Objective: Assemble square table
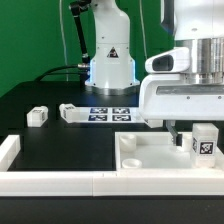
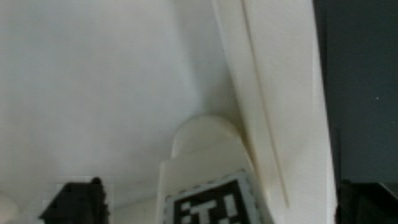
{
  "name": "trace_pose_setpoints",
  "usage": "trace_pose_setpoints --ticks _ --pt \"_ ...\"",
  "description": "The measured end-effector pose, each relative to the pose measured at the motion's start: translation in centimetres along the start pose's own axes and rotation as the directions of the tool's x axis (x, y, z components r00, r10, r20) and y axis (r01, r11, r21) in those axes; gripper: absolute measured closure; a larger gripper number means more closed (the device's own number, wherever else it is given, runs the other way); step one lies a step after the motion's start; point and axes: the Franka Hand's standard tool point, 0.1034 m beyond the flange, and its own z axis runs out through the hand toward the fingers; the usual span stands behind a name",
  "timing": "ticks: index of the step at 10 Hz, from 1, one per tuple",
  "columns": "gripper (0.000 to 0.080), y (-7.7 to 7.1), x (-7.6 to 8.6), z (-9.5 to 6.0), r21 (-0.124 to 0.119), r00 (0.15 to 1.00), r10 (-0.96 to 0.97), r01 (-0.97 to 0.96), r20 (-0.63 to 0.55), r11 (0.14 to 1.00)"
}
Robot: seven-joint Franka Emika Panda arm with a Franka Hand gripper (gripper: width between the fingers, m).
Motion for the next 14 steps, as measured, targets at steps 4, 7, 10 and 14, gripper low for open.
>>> trace_pose_setpoints --ticks 4,7,10,14 --pt "0.0517 0.0 0.0 0.0 0.001 0.973 0.231 -0.231 0.0 0.973" --pt "0.0517 -0.2 0.0 0.0 0.008 0.888 0.46 -0.46 0.004 0.888" --pt "0.0517 -0.6 0.4 0.0 -0.035 0.644 0.763 -0.763 0.046 0.646" --pt "0.0516 -1.3 1.1 -0.1 -0.114 0.112 0.993 -0.987 0.042 0.116"
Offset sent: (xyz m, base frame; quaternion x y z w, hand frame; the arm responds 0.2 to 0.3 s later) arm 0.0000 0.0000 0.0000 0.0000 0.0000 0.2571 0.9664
